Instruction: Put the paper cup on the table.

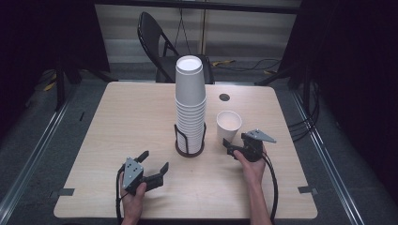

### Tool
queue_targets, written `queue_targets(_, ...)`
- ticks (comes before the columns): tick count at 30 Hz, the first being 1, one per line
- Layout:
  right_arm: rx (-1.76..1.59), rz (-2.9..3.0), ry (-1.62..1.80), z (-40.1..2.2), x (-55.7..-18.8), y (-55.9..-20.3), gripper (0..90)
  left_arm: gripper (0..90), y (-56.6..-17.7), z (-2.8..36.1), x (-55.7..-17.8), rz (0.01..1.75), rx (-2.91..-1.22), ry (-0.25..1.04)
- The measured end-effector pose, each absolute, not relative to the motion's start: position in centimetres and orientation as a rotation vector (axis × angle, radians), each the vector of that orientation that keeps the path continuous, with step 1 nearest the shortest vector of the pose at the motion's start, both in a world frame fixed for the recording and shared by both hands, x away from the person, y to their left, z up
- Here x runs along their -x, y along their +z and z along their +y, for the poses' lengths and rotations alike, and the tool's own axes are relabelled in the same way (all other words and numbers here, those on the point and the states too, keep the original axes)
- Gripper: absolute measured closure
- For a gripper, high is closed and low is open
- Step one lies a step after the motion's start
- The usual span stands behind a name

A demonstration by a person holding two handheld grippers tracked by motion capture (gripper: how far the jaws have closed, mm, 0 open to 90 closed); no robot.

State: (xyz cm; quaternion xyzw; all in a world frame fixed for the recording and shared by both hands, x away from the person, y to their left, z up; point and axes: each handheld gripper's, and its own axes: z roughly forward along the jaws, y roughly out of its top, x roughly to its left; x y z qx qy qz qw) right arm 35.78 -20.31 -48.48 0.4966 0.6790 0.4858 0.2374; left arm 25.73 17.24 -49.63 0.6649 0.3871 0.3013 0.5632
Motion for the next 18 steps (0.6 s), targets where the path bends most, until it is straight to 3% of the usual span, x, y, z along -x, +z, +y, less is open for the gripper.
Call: queue_targets(18,-1.261,1.781,1.367,-19.8,-31.5,-47.3,13.6,15.6,-49.6,17.4,-25.8,0.957,-1.538,0.711)
